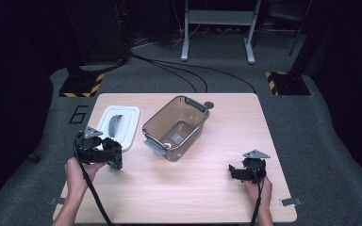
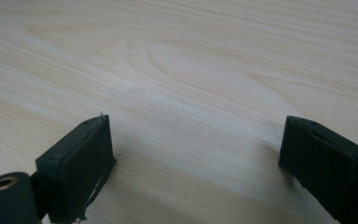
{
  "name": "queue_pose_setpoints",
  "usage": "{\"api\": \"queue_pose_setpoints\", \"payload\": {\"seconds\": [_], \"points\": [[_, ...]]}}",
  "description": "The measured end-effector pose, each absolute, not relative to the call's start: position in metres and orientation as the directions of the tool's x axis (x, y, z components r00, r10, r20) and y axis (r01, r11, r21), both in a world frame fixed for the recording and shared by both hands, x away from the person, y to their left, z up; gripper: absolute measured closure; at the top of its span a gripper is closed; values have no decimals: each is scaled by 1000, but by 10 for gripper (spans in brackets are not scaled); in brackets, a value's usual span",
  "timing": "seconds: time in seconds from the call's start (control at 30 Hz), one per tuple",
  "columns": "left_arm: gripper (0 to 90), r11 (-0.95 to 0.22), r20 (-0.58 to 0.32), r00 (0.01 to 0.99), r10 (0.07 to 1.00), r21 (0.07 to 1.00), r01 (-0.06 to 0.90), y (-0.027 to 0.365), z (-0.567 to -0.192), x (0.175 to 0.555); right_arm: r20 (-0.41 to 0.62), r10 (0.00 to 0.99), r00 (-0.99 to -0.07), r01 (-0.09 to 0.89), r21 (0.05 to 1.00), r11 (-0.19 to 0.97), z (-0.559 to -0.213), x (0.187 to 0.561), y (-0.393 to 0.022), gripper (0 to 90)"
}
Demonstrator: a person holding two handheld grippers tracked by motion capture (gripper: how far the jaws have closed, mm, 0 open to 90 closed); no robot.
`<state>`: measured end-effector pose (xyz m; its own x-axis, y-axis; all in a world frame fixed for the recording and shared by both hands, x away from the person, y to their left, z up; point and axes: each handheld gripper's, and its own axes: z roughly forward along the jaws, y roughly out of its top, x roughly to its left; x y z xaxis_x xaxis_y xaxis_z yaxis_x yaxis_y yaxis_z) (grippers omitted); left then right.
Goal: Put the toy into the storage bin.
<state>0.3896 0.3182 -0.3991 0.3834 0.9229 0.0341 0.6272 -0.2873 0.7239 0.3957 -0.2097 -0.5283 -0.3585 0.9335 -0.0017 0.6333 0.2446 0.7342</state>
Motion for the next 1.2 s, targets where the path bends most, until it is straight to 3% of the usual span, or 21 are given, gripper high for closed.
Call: {"api": "queue_pose_setpoints", "payload": {"seconds": [1.2], "points": [[247, -327, 46, 427, 903, 720, 612, 311, -362, 421, -2, 933, -359, 633, 734, 245, -528, 396, -210, 86]]}}
